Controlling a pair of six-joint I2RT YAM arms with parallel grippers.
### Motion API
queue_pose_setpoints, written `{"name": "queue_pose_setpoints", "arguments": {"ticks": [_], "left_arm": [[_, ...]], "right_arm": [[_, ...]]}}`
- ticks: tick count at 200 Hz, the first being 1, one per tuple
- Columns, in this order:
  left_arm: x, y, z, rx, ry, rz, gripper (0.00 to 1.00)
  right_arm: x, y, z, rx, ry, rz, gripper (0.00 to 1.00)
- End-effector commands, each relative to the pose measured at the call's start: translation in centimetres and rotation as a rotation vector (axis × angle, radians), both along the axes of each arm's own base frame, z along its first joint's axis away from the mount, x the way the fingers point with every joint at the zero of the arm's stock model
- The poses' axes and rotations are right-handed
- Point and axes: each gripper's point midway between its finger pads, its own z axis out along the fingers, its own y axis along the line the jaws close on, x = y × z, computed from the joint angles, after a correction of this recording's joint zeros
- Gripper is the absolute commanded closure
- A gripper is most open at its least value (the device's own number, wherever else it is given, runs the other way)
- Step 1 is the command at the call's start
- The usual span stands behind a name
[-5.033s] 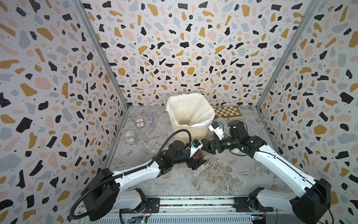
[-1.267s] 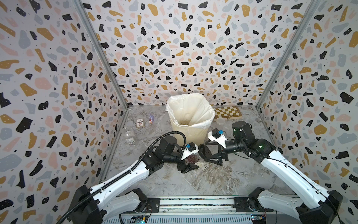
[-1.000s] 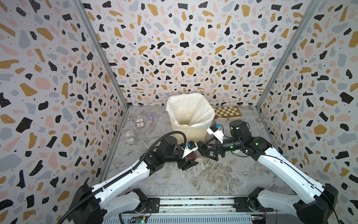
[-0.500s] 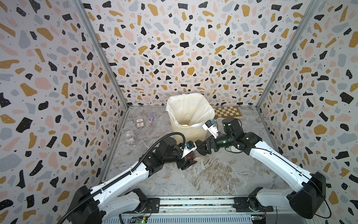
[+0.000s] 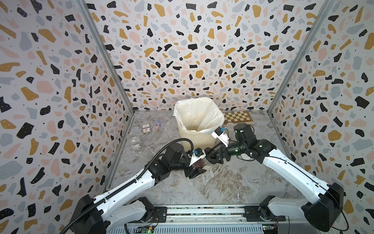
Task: Empty the moldy dried flower tea in the jars
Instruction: Unscrew the lid from the jar.
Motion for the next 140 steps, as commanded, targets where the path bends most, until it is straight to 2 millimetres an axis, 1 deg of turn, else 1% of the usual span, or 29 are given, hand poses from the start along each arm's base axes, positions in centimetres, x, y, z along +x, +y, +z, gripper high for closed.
{"name": "queue_pose_setpoints", "arguments": {"ticks": [1,20,27,31,43,72,90,116,140], "left_arm": [[-2.8,-1.1,4.0,-0.122,-0.009,-0.174,0.29],[-4.0,-1.2,4.5,-0.136,0.019,-0.232,0.29],[-4.3,-1.2,4.9,-0.149,0.022,-0.253,0.29],[-4.7,-1.1,4.8,-0.140,0.046,-0.264,0.29],[-5.4,-1.1,5.2,-0.149,0.078,-0.300,0.29],[-6.9,-0.8,5.6,-0.133,0.133,-0.375,0.29],[-7.0,-0.7,5.4,-0.122,0.138,-0.378,0.29],[-6.1,-0.7,4.6,-0.109,0.107,-0.334,0.29],[-5.0,-0.7,3.9,-0.096,0.079,-0.290,0.29]], "right_arm": [[-1.8,-0.3,2.0,0.095,-0.297,0.167,0.20],[-2.8,-0.8,2.5,0.130,-0.488,0.242,0.18],[-3.3,-0.9,2.6,0.141,-0.552,0.278,0.17],[-3.5,-1.0,2.7,0.148,-0.587,0.298,0.17],[-4.3,-1.2,2.7,0.164,-0.678,0.360,0.15],[-4.7,-1.4,2.4,0.162,-0.813,0.435,0.11],[-4.8,-1.4,2.7,0.164,-0.851,0.460,0.09],[-4.9,-1.2,4.2,0.199,-0.823,0.442,0.00],[-5.4,-1.3,5.4,0.220,-0.773,0.434,0.01]]}}
